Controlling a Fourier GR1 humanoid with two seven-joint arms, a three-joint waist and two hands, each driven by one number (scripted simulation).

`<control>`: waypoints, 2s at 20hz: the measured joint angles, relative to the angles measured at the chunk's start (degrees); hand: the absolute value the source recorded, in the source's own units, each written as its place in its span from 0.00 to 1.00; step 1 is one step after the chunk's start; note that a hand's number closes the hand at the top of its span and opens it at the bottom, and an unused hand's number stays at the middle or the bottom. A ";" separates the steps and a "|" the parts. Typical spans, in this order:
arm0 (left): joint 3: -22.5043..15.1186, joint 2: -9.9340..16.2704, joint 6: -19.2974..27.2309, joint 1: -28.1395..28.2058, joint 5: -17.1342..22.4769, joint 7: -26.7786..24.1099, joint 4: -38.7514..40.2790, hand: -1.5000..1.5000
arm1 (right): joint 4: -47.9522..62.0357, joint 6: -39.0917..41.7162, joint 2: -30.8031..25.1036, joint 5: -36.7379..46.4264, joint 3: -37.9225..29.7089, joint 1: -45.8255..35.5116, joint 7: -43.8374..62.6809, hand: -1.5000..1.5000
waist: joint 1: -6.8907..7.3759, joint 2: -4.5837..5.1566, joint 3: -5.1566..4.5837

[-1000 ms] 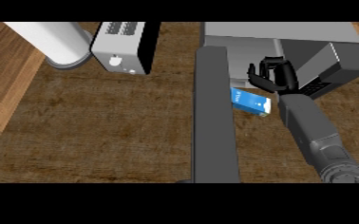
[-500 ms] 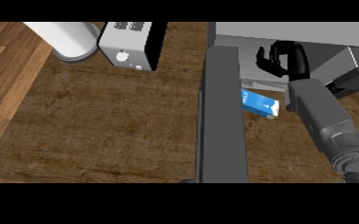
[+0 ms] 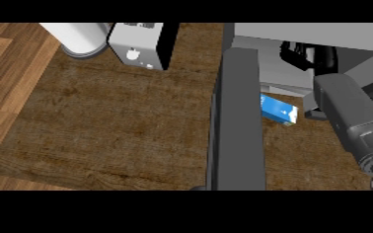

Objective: Pick up the milk, place it into the microwave and close the microwave

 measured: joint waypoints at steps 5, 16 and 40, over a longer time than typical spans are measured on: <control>-0.41 0.37 -0.08 -1.31 -0.34 -0.02 0.74 0.00 | 0.27 -1.37 -1.07 -0.13 -0.49 -0.27 0.31 1.00 | 0.68 0.57 0.07; -0.39 1.48 0.00 -3.34 -1.47 0.12 2.03 0.00 | 0.70 -1.79 -3.30 -0.46 -1.34 -1.29 0.96 1.00 | 2.18 1.37 0.20; -1.00 3.83 -0.80 -7.85 -6.29 0.30 5.41 0.00 | 2.57 0.94 1.38 1.64 0.57 -7.23 4.48 0.00 | 4.17 1.38 -0.12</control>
